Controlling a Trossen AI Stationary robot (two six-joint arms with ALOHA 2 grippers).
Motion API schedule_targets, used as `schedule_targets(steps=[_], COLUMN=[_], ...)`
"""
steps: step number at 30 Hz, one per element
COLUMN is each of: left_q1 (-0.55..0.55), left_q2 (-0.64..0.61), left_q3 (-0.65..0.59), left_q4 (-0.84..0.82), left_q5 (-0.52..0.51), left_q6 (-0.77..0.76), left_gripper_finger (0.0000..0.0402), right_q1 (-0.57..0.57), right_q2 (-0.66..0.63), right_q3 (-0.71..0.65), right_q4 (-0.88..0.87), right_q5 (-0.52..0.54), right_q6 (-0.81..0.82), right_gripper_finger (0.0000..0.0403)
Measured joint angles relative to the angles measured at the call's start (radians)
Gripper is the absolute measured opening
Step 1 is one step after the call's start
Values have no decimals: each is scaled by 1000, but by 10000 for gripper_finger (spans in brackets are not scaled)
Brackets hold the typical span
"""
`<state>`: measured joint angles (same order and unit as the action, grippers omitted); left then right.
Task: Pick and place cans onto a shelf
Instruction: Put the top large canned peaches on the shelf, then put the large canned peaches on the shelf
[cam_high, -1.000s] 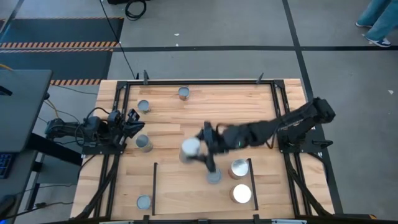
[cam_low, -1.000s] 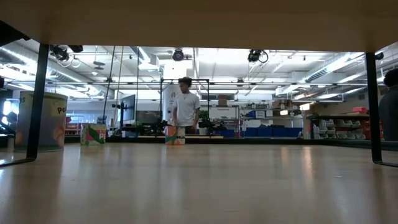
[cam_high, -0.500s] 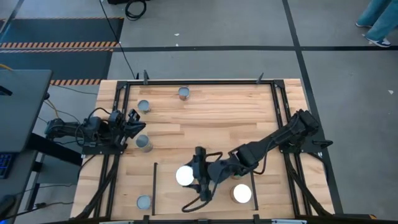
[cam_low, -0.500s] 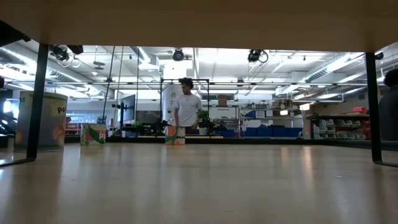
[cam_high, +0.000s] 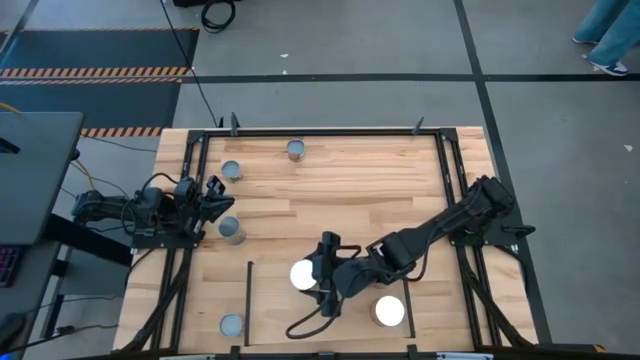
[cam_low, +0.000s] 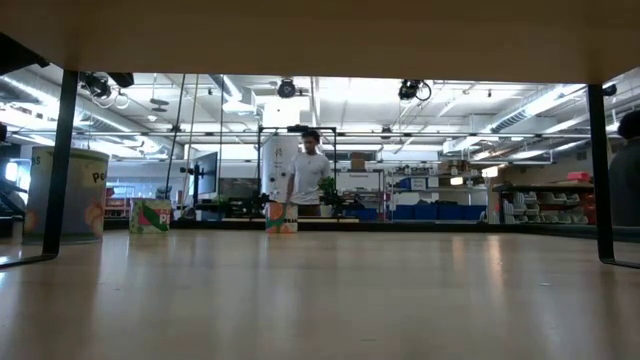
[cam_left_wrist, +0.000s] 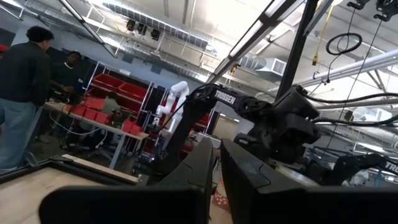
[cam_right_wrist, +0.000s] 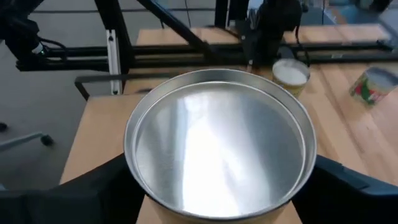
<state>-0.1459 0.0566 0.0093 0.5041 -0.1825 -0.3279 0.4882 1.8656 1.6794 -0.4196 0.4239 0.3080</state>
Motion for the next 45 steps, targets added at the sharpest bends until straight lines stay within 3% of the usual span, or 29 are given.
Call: schedule_targets(steps=[12, 24, 31, 38, 41, 45], left_q1=[0, 0, 0, 0, 0, 0], left_q2=[0, 0, 0, 1, 17, 95], left_q3=[0, 0, 0, 1, 54, 246], left_q4=[0, 5, 82, 99, -24, -383], left_q5=[0, 0, -7, -52, 11, 35], left_q6=[0, -10, -331, -371, -352, -309], left_gripper_finger=[39, 39, 39, 39, 36, 17], right_q1=[-26, -38, -62, -119, -150, -183], right_q2=[-3, -7, -10, -11, -10, -10], right_q3=[-21, 114, 243, 340, 364, 390], right_q4=[-3, -64, -60, -60, -54, -52], right_q5=[-103, -114, -111, -100, -100, -53], right_q6=[26, 25, 5, 3, -15, -53], right_gripper_finger=[371, 373, 369, 359, 356, 352])
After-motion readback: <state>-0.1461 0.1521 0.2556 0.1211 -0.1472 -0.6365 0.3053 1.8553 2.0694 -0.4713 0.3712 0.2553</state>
